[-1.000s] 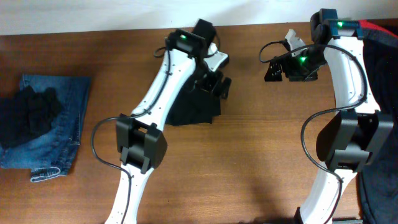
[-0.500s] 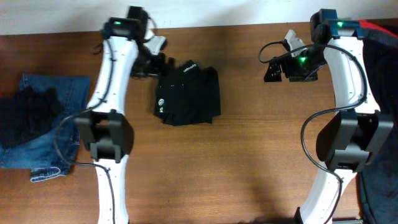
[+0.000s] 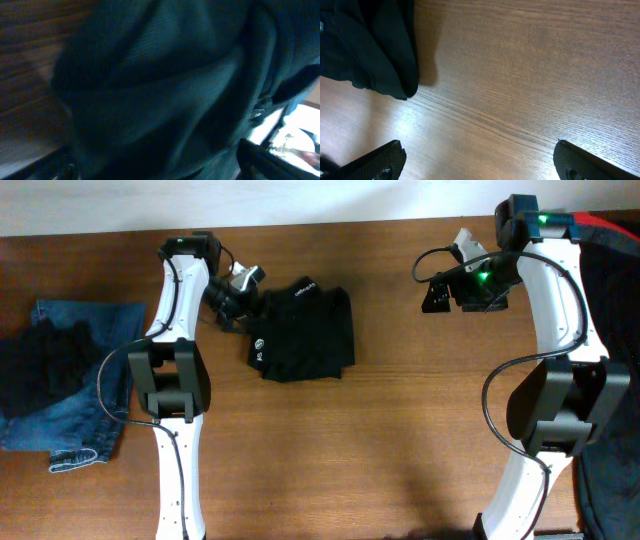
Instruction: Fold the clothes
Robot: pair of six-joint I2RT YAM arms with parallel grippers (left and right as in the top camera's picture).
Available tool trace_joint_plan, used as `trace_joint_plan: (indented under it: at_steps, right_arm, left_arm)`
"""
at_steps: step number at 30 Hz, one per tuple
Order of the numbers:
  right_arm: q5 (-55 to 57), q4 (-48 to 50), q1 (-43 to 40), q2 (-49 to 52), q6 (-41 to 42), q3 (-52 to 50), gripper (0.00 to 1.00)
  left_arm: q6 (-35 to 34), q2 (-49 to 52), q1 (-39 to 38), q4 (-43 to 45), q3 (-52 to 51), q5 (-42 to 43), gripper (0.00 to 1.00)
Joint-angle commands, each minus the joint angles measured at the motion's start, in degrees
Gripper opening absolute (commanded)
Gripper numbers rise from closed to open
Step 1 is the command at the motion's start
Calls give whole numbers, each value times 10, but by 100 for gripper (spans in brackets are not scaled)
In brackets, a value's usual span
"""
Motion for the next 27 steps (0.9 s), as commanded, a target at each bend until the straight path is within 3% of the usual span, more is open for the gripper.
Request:
trace_joint_plan:
  at_steps: [1,3,5,6,7,15,20,27]
  right_arm:
    - [1,0,4,-7,-6,5,99]
    - [1,0,4,-7,-6,5,99]
    - [1,0,4,-7,-5,5,99]
    - [1,0,4,-7,-6,5,99]
    - [1,0,4,-7,-6,5,99]
    - [1,-1,4,-7,-6,5,99]
    - [1,-2,4,-7,-6,5,99]
    - [1,-5,4,-7,-6,5,99]
  left_arm:
    - [52,43,-14,-11,0,102,76]
    - [57,43,-21,-17,0,103,65]
    - [57,43,-28,-24,0,101,39]
    - [57,43,-30,-26,0,101,8]
    - [57,43,-30,-26,0,101,1]
    - [56,-23,22,-39,3,28,0]
    - [-31,-126,74,-39,3,-182,0]
    - [-78,-214,150,-39,3,-285,0]
